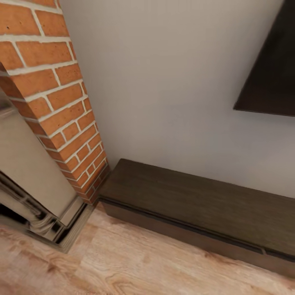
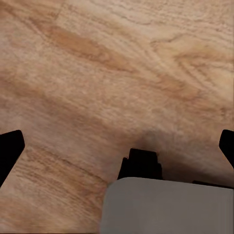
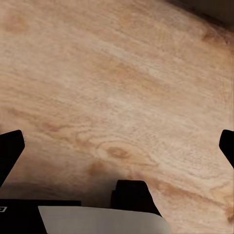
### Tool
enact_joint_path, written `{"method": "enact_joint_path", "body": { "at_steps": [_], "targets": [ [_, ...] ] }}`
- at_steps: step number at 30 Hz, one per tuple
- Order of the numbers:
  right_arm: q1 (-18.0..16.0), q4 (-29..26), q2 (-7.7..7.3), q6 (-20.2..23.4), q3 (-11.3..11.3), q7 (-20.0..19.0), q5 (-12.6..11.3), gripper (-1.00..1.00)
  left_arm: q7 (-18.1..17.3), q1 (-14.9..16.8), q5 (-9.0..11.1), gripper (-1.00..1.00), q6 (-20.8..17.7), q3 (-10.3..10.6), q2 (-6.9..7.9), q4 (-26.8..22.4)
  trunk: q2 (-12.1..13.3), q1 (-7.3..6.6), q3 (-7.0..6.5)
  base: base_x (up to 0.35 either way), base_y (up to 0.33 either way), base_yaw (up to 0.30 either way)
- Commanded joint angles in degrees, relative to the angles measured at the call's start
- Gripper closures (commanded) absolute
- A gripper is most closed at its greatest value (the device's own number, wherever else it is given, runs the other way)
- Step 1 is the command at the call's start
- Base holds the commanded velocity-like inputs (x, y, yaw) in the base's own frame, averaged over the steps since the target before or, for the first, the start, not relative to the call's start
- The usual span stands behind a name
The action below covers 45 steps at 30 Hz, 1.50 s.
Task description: Place each of the two pumpkins and all three candles from the living room inside a cabinet in the living room (use any cabinet), then make sure every cabinet is closed, and position the cauldron so it is next to a table in the living room.
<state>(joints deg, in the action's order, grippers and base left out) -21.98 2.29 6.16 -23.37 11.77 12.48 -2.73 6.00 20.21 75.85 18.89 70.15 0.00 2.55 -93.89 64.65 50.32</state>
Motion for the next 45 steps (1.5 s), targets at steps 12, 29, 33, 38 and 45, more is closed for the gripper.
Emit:
{"method": "enact_joint_path", "body": {
  "at_steps": [12,29,33,38,45],
  "targets": [
    [0.0,-0.1,-0.09,-0.1,-0.1,0.1,-0.5,-1.0,0.0,0.0,0.0,-1.0,0.0,0.0,0.04,0.0,0.0,0.0,0.0,0.0,0.0,0.288],
    [0.0,-0.3,0.09,6.6,-0.1,0.0,-0.1,-1.0,0.0,0.0,0.0,-1.0,0.0,0.0,0.07,0.0,0.0,0.0,0.0,0.0,0.0,0.29],
    [0.0,-0.3,0.1,7.3,0.0,0.0,0.2,-1.0,0.0,0.0,0.0,-1.0,0.0,0.0,0.07,0.0,0.0,0.0,0.0,0.0,0.0,0.29],
    [0.0,-0.2,0.02,7.4,0.1,0.0,0.2,-1.0,0.0,0.0,0.0,-1.0,0.0,0.0,0.03,0.0,0.0,0.0,0.0,0.0,0.0,0.29],
    [0.0,-0.2,-0.01,7.4,0.1,0.0,0.2,-1.0,0.0,0.0,0.0,-1.0,0.0,0.0,0.06,0.0,0.0,0.0,0.0,0.0,0.0,0.29]
  ]
}}
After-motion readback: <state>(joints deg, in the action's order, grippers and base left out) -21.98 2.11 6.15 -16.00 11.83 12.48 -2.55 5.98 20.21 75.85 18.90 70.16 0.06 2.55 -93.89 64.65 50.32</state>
